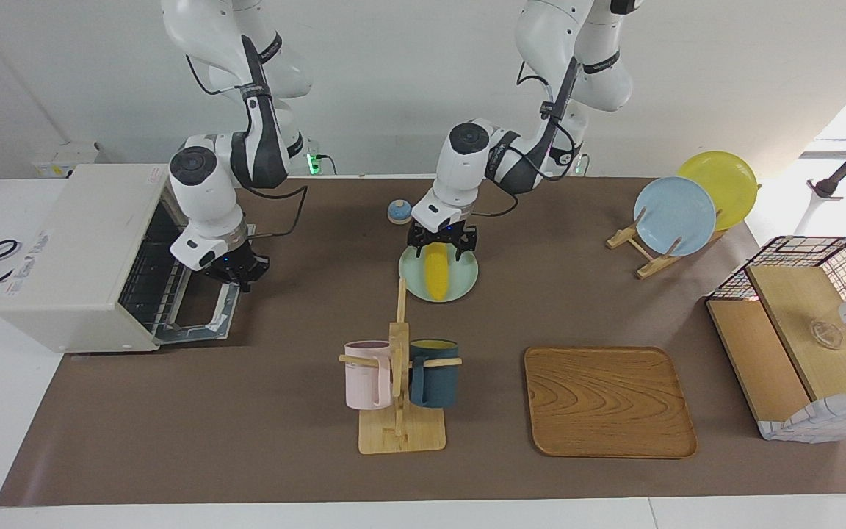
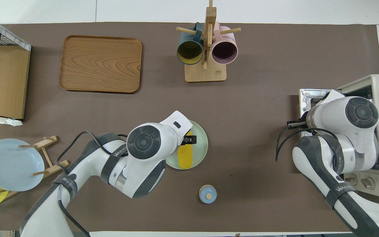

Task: Put corn in oven
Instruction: 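Release the corn and withdraw the left gripper while the right gripper lowers the door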

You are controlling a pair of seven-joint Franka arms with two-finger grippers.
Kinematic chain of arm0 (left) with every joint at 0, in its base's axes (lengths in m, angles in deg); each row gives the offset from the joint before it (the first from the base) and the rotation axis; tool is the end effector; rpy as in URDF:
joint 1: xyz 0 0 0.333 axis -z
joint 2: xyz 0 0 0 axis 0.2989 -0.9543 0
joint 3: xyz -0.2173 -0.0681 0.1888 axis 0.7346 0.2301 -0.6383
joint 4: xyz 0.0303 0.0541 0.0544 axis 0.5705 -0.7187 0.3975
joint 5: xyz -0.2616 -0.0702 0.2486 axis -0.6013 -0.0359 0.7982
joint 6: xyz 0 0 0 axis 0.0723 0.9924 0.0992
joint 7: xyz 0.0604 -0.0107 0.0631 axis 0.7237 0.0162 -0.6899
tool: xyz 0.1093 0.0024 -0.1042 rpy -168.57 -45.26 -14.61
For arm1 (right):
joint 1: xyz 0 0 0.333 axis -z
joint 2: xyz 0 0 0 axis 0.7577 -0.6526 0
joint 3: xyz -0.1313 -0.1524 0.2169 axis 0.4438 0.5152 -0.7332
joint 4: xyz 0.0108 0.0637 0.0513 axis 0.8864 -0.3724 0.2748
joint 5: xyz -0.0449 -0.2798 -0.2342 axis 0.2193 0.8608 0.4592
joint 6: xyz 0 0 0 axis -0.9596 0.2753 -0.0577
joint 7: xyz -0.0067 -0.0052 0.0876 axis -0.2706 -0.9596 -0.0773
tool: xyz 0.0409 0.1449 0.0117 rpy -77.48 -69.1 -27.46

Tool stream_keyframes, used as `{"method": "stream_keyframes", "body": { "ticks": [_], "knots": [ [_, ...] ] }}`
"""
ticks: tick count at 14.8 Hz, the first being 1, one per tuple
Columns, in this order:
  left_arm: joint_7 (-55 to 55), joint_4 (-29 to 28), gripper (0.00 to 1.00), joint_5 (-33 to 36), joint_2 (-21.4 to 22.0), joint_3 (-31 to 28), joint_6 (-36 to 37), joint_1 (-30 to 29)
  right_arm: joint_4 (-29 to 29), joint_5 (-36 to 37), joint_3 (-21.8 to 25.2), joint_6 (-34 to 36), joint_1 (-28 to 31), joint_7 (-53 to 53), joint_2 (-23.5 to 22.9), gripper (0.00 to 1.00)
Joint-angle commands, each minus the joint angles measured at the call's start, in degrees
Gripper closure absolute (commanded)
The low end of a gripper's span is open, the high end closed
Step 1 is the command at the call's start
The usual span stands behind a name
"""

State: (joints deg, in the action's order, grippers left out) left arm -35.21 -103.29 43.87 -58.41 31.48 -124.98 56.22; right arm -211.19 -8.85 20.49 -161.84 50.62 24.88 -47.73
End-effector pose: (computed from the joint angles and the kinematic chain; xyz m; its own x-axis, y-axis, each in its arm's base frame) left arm 0.4321 -0.3599 0.3209 0.9980 -0.0441 0.0446 -0.0499 -0.9888 0.1410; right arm 0.4997 0.0145 0.2613 0.9920 0.1251 0.0152 0.1241 -0.9905 0.0588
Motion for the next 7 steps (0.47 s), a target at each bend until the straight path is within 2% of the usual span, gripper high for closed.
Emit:
{"method": "stream_keyframes", "body": {
  "ticks": [1, 6, 7],
  "knots": [
    [7.2, 8.1, 0.00, -0.1, 1.2, 0.2, 11.2, -7.6, -1.8, 1.8, 0.7, -0.1, 0.8, -3.0, 0.1, 1.00],
    [18.0, 16.2, 0.00, -0.1, 1.7, 0.2, 21.9, -18.1, 0.0, -0.6, 0.5, 0.5, -5.7, -10.9, -0.3, 1.00],
    [21.7, 18.1, 0.00, -0.1, 1.7, 0.2, 24.1, -20.5, 1.0, -1.5, 0.4, 1.2, -7.1, -13.2, -0.5, 0.97]
  ]
}}
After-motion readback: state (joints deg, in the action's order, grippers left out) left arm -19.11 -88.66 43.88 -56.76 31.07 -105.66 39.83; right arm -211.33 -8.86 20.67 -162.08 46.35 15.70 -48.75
